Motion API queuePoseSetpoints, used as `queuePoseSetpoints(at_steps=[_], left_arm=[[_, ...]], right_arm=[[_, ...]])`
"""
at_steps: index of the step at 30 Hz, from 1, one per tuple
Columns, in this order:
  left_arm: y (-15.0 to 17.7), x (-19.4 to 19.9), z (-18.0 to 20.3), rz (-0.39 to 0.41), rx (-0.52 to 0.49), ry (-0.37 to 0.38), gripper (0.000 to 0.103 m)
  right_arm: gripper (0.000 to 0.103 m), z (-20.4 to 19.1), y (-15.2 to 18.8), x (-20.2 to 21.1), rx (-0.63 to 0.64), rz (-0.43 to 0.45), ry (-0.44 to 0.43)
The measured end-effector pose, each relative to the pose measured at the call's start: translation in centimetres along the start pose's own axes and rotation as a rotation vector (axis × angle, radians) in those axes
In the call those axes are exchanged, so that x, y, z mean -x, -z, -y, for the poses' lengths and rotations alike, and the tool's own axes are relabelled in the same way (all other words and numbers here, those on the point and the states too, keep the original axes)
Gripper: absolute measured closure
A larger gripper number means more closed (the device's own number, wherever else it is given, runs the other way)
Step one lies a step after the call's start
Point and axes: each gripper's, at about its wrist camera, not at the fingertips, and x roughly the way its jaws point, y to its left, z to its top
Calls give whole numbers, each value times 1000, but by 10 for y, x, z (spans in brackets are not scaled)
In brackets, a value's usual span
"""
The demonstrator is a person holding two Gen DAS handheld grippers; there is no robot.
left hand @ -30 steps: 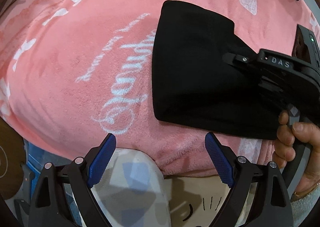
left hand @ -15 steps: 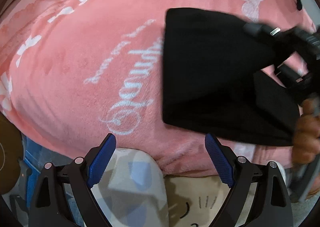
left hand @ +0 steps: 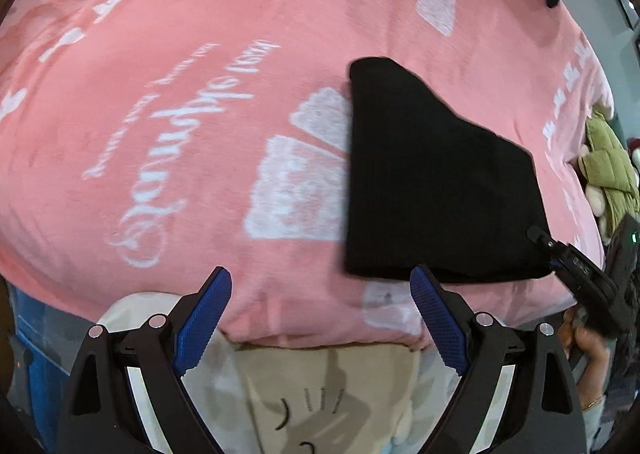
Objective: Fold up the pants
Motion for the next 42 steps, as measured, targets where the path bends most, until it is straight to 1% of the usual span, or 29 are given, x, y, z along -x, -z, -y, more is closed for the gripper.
queuePoseSetpoints(at_steps=[3,5,7,9,11,12,13,14,15,17,18,19,20,21,22,23,24,25,27,29,30,31,32,33,34,37,39,40,42], left_arm=[[-12,-3,4,14,-7,8,14],[-27,-11,8,31,19,51,14],[-43,-27,10,39,50,90,13],[-54,-49,13,10,74,119,13],[-62,-73,15,-33,96,148,13],[-65,-79,16,-49,106,157,13],[-67,-91,16,-71,116,197,13],[-68,-98,15,-74,127,204,13],[-69,-101,15,-52,135,211,12],[-70,-102,16,0,112,249,18],[-72,-103,17,6,91,271,55],[-75,-108,14,-15,97,292,64],[-77,-108,10,-11,122,316,73],[-80,-103,5,6,145,347,87],[-84,-93,2,27,133,355,88],[-87,-82,-1,54,128,351,88],[-88,-73,-3,71,122,358,88],[-90,-60,-6,86,114,359,88],[-88,-38,-14,116,102,320,88],[-78,-12,-30,154,85,233,88],[-70,-4,-42,163,94,167,86],[-64,-3,-53,155,107,123,81],[-58,-7,-64,132,117,75,73],[-51,-15,-71,107,122,23,65],[-42,-20,-79,95,128,-45,61],[-29,-5,-74,164,63,-155,61],[-24,3,-61,193,-11,-237,57],[-23,3,-54,197,-33,-257,54],[-20,5,-43,205,-85,-289,50]], right_arm=[[55,0,-13,15,40,73,25],[46,0,-28,16,64,84,22],[45,-3,-37,5,69,69,12],[44,-1,-44,-10,83,47,24],[44,4,-48,-17,89,63,128],[42,9,-50,-13,94,102,178],[33,17,-52,-8,78,133,193],[27,30,-56,-7,28,146,186],[27,40,-57,-11,-9,133,162],[39,63,-55,-33,-100,17,77],[59,65,-52,-42,-113,-15,45],[68,64,-49,-48,-112,-22,37],[80,56,-45,-48,-82,6,69],[82,47,-43,-47,-54,16,77],[83,38,-43,-43,-39,31,71],[85,32,-44,-38,-49,45,28],[85,22,-45,-31,-70,63,-62],[85,10,-47,-26,-61,66,-111],[85,-19,-44,-22,5,53,-150],[81,-37,-34,-29,41,18,-182],[79,-44,-23,-41,65,-21,-173],[77,-47,-14,-52,90,-51,-129],[72,-49,-5,-61,114,-67,-41],[70,-48,6,-64,131,-57,97],[70,-47,12,-58,120,-29,118],[69,-51,22,-22,30,52,50],[57,-69,24,-17,96,26,30],[46,-77,27,-18,135,11,32],[44,-85,31,-18,182,6,54]])
